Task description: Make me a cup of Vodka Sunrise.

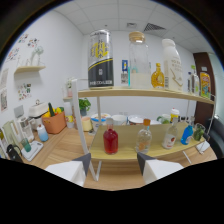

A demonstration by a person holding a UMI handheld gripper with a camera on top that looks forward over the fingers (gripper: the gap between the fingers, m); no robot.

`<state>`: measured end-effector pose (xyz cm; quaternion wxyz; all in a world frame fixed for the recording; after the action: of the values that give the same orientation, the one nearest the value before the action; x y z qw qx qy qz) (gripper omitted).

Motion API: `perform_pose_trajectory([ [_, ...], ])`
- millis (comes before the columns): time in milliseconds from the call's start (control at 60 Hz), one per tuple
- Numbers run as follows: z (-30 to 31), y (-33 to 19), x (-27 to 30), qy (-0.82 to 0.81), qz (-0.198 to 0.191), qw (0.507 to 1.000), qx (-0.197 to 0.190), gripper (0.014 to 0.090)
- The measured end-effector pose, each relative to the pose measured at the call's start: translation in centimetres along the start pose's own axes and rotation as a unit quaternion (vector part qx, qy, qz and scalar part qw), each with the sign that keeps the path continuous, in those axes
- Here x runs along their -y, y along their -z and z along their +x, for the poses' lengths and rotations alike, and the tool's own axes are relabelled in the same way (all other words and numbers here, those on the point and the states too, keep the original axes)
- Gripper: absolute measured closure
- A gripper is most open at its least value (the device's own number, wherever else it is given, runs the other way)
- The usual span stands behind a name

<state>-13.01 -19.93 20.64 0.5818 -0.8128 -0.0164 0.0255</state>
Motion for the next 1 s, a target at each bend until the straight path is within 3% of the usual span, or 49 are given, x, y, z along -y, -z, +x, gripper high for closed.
perform_pose_trajectory([
  [183, 0.0, -5.3, 1.7, 0.01, 0.013, 1.0, -0.009, 0.0227],
  [317, -0.1, -7.7, 1.9, 0.012, 0.007, 1.0, -0.009, 0.035],
  [533, -0.4, -9.5, 1.2, 0.015, -0.004, 1.0, -0.02, 0.0681],
  [800, -0.4, -9.0, 1.2, 0.014, -0.006, 1.0, -0.012, 0.0701],
  [1000, -0.4, -5.2, 2.6, 0.032, 0.025, 0.999, 0.007, 0.0705],
])
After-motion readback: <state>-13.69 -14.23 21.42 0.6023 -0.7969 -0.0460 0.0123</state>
